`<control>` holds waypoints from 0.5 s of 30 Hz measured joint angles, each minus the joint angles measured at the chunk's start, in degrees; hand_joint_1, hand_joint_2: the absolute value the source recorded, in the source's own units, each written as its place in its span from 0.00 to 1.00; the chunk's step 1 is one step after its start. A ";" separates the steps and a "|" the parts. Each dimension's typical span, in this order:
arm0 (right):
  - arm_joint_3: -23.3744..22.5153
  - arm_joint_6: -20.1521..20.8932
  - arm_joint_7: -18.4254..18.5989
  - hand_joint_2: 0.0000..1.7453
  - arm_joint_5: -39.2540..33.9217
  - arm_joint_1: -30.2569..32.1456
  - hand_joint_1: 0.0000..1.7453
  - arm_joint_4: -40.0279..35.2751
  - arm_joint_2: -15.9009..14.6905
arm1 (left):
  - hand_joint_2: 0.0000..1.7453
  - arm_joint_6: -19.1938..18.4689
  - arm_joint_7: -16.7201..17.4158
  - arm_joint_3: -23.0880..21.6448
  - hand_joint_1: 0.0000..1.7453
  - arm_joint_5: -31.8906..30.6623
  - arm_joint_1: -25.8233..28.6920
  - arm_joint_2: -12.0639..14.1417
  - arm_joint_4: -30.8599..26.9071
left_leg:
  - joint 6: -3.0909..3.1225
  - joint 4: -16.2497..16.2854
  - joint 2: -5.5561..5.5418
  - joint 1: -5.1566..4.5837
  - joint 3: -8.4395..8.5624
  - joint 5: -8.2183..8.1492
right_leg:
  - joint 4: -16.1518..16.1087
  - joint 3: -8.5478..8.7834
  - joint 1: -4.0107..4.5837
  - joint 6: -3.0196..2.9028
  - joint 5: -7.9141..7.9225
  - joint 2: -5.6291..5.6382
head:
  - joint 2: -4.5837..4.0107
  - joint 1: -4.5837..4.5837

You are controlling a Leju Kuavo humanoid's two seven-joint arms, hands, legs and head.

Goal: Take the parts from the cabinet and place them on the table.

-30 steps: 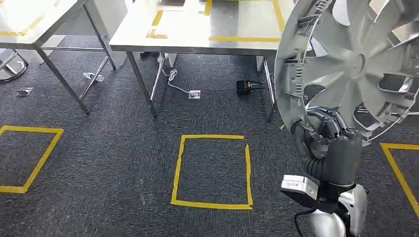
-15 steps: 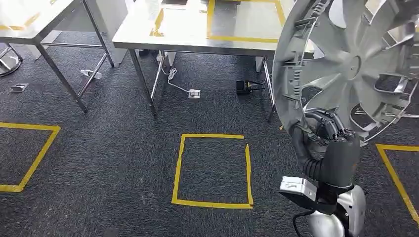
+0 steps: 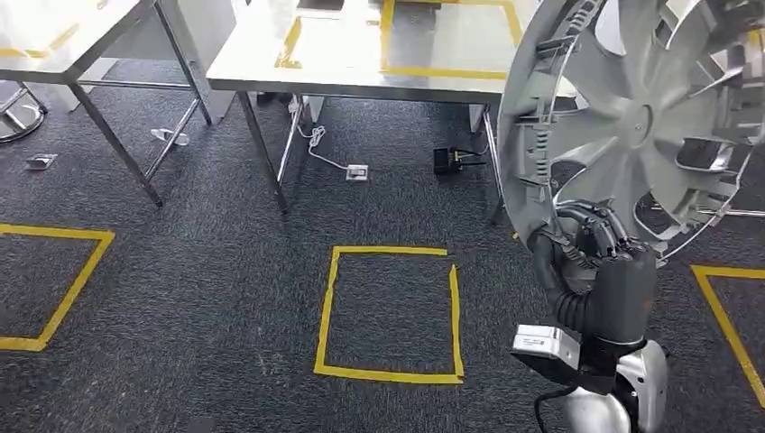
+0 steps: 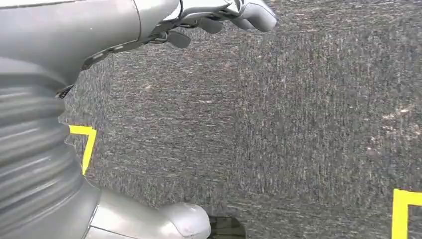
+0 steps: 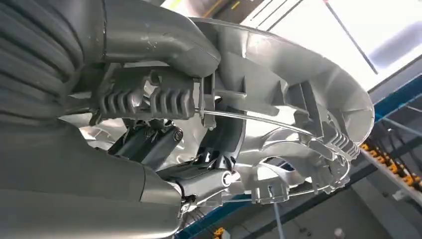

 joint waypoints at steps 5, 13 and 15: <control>0.00 -0.02 -0.22 1.00 -0.15 0.05 1.00 0.24 0.02 | 1.00 0.07 0.04 0.02 0.00 0.00 0.01 0.13 -0.04 | -1.88 0.16 0.11 0.46 0.21 -0.63 | -0.53 0.35 -0.09 -2.20 -0.08 0.54 | -0.02 -0.07; 0.00 0.11 -0.39 1.00 -0.63 -0.30 1.00 0.85 0.02 | 1.00 0.09 0.22 0.42 0.00 0.15 0.67 0.28 -0.02 | -1.63 9.74 0.01 0.34 -7.60 0.81 | -0.48 3.33 0.48 -3.18 -2.53 0.93 | -0.02 -0.48; 0.00 0.11 -0.41 1.00 -0.66 -0.36 1.00 0.85 0.05 | 1.00 0.20 0.26 0.48 0.00 0.15 0.71 0.33 0.00 | -0.89 1.76 -0.07 0.09 -4.21 4.00 | -0.48 4.26 0.53 -2.77 -3.44 0.89 | 0.00 -0.48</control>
